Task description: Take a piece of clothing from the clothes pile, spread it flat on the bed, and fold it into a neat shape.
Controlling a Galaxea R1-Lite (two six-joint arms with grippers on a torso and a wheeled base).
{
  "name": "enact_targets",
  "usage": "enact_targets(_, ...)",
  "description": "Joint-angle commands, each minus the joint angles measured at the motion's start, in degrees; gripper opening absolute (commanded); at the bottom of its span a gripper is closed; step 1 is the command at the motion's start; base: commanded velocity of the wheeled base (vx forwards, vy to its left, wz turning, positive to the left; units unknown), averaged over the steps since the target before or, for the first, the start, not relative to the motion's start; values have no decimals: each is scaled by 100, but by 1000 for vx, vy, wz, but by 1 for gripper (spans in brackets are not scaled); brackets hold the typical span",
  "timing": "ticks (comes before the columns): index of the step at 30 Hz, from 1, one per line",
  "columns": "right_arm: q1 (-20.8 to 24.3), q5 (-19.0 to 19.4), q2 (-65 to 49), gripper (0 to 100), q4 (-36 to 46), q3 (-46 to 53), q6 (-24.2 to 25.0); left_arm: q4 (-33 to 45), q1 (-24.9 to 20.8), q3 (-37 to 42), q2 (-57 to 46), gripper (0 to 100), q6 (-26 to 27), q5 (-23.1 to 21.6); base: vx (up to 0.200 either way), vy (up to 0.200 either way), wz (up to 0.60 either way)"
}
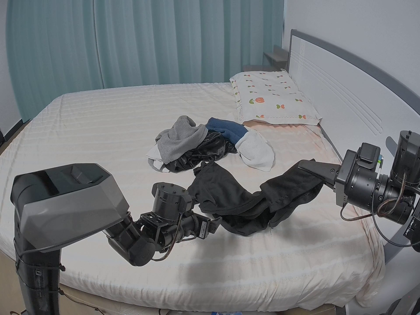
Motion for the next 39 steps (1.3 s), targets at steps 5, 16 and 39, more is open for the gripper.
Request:
enact_targets(5, -9, -121, -22, 0, -9, -102, 9, 2, 62, -1090, 989, 100, -30, 26, 0, 0, 0)
enact_targets(16, -255, -446, -22, 0, -518, -181, 9, -7, 265, -2505, 1842, 100, -680, 826, 0, 0, 0)
enact_targets(39, -449, -446, 409, 0, -808, -154, 53, 46, 431, -2400, 1587, 0, -1708, 1292, 0, 0, 0)
